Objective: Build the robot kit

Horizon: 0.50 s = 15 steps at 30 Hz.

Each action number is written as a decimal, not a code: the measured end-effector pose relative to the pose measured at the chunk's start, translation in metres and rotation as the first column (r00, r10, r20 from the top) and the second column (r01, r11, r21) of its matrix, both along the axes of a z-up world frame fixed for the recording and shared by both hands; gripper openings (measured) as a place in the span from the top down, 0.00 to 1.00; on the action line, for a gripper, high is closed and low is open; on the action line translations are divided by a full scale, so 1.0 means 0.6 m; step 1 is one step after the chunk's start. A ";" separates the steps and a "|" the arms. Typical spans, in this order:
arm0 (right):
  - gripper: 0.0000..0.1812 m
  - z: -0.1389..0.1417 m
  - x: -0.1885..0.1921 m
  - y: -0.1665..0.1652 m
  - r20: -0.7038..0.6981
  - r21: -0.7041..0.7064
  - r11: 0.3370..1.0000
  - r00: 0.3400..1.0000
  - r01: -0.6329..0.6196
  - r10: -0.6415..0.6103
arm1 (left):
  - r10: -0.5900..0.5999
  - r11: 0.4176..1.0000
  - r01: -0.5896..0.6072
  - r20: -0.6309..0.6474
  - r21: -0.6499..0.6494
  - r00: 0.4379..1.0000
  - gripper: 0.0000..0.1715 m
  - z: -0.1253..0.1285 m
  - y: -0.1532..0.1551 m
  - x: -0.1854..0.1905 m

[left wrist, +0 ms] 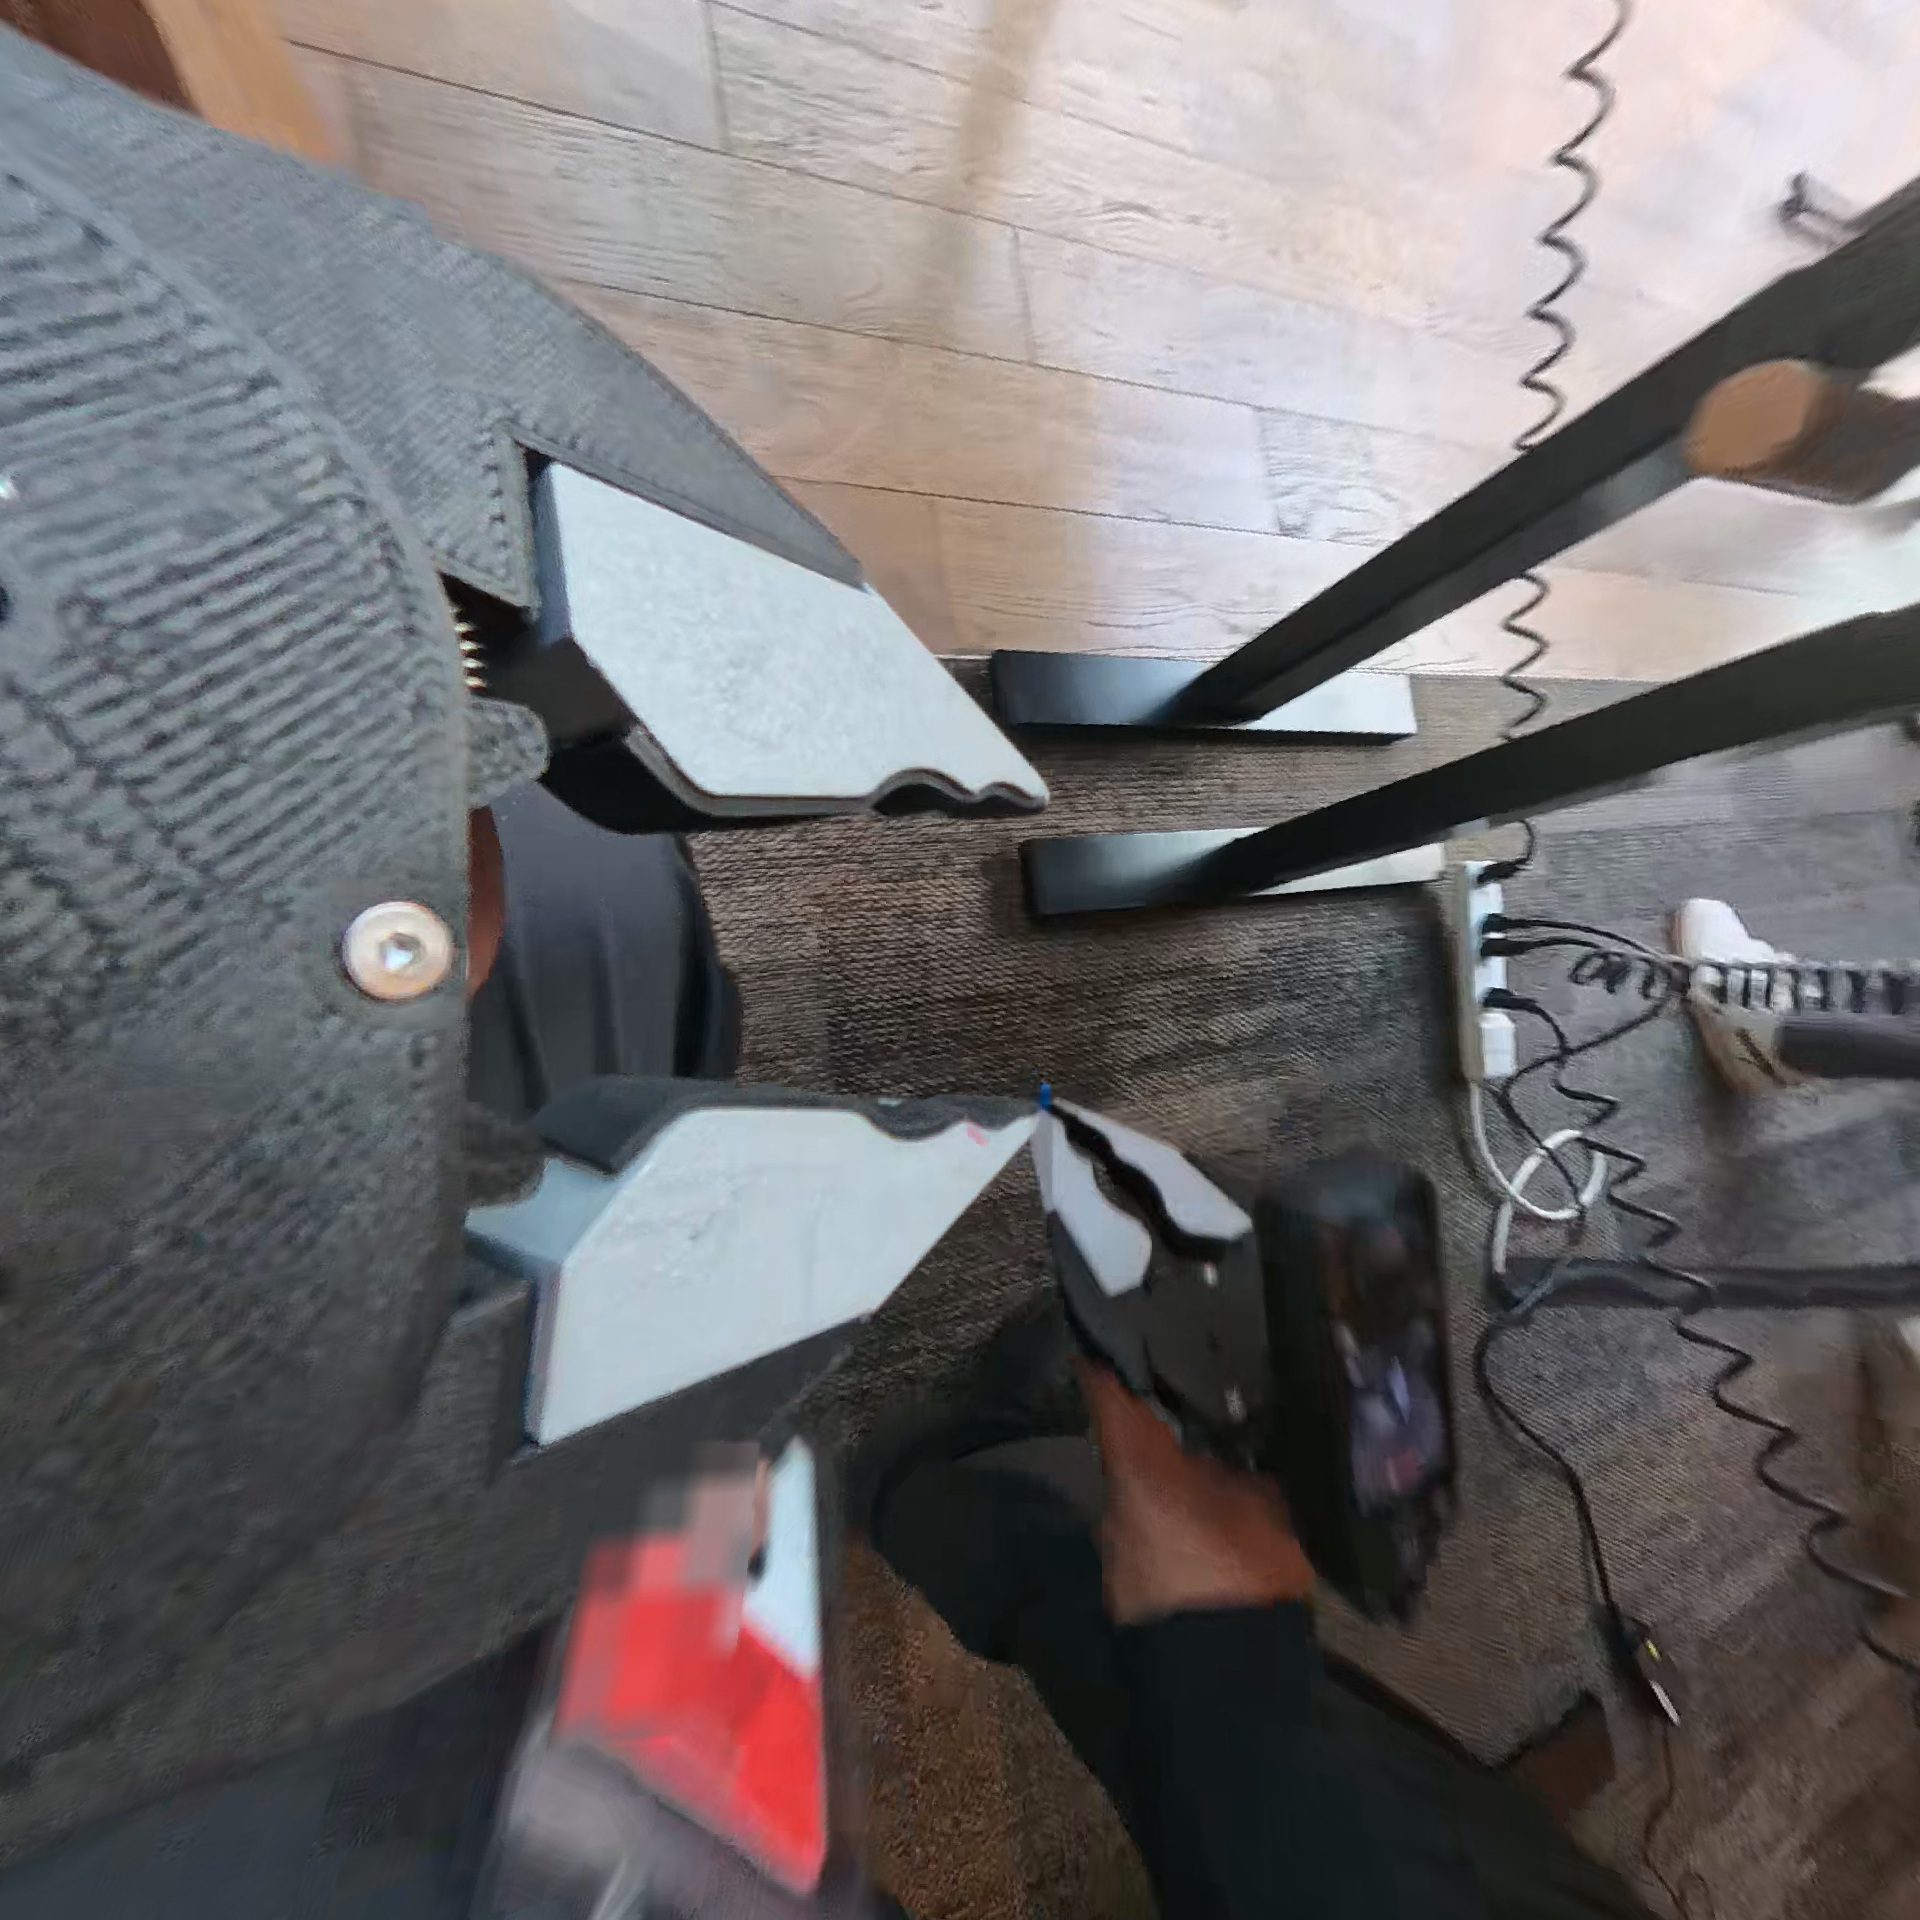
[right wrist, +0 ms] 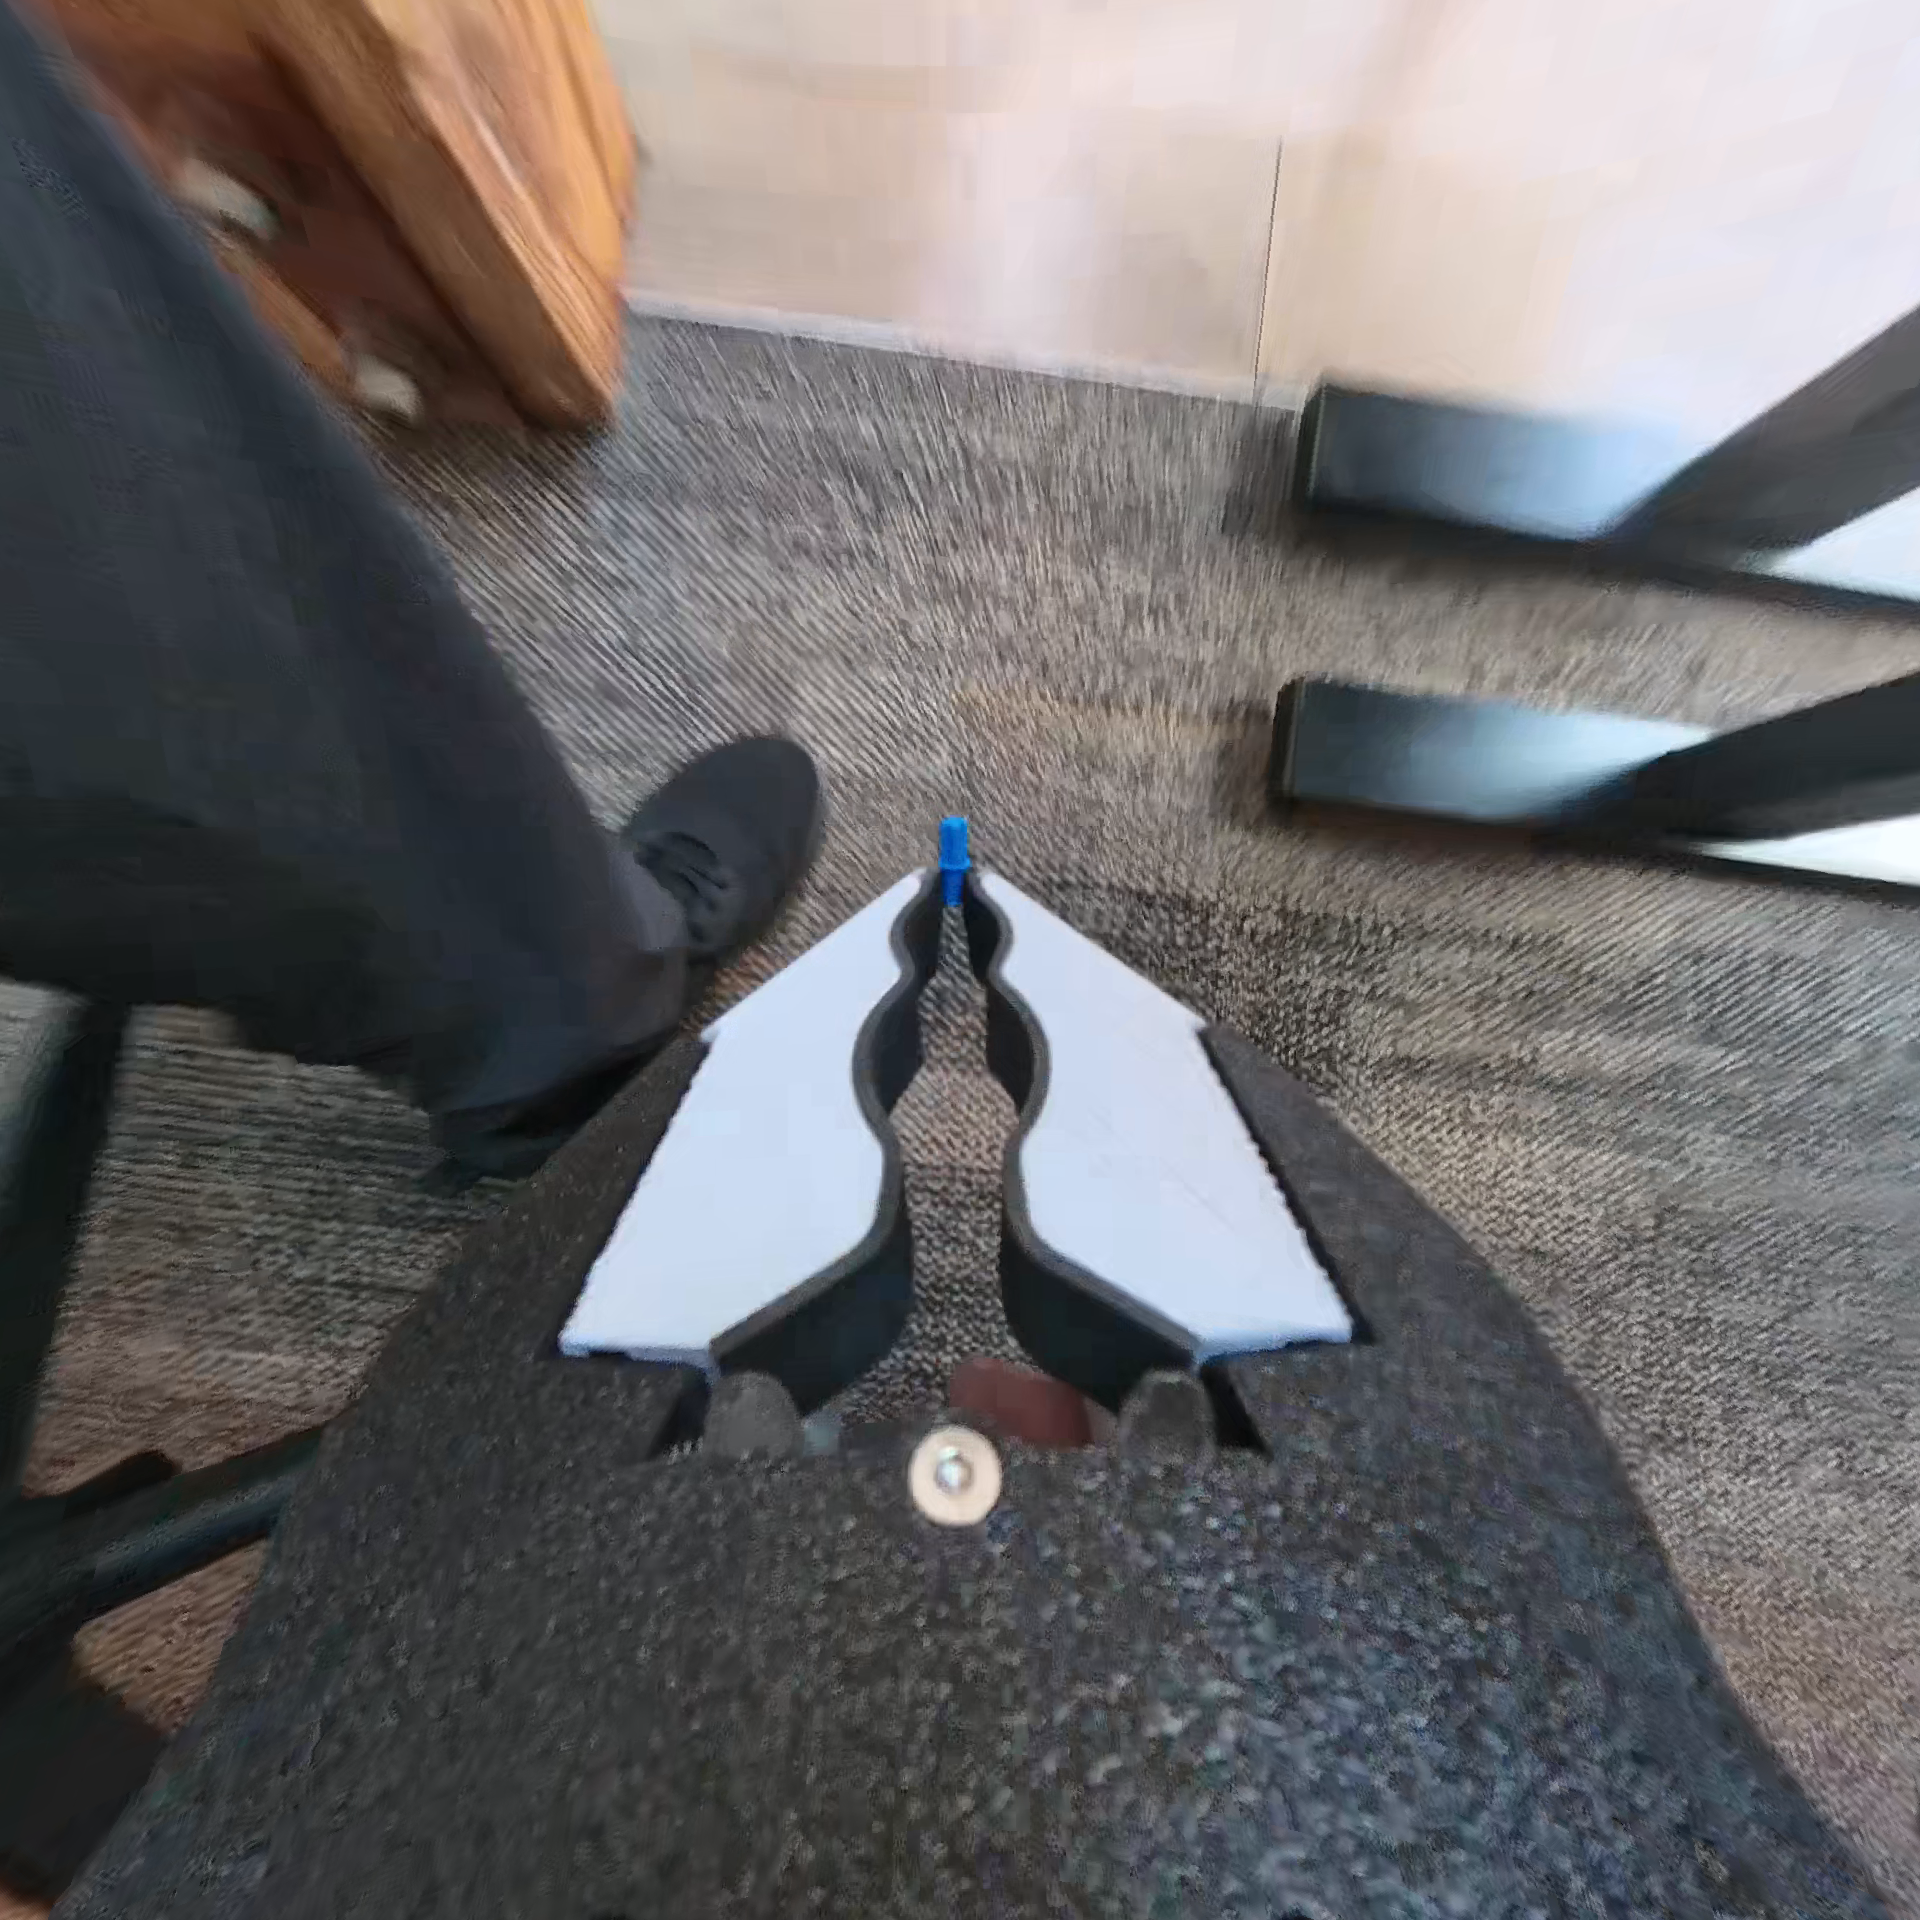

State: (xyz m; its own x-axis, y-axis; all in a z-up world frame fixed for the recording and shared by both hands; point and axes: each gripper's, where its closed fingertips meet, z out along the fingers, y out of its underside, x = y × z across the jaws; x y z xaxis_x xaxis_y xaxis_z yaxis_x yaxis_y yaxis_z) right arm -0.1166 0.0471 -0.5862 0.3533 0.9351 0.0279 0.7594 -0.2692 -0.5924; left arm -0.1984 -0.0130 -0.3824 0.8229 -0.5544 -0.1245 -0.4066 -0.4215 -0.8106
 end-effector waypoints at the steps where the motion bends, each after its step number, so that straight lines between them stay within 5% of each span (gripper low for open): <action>1: 0.98 0.056 0.006 -0.023 -0.050 0.014 1.000 0.999 -0.008 0.009 | -0.014 1.000 0.013 0.003 0.024 1.000 0.71 0.011 0.005 0.012; 5: 0.98 0.263 0.071 -0.140 -0.211 0.096 0.995 0.976 -0.033 0.053 | -0.092 0.994 0.088 0.047 0.070 0.995 0.75 0.039 0.016 0.077; 8: 0.98 0.408 0.160 -0.220 -0.293 0.229 0.973 0.955 0.022 0.047 | -0.185 0.978 0.188 -0.050 0.088 0.982 0.76 0.035 0.016 0.132; 11: 0.98 0.540 0.283 -0.283 -0.397 0.329 0.924 0.916 0.194 -0.051 | -0.300 0.946 0.312 -0.133 0.084 0.945 0.76 0.040 -0.004 0.211; 15: 0.98 0.680 0.493 -0.356 -0.565 0.383 0.775 0.791 0.502 -0.233 | -0.463 0.875 0.461 -0.026 0.150 0.886 0.76 0.124 -0.073 0.379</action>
State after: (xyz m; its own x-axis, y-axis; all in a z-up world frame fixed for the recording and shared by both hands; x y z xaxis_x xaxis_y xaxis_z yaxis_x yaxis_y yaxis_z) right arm 0.1794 -0.1663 -0.1783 0.7586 0.6265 0.1791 0.2590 -0.0378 -0.9651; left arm 0.0289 -0.0570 -0.3081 0.4795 -0.8475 -0.2275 -0.5168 -0.0632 -0.8538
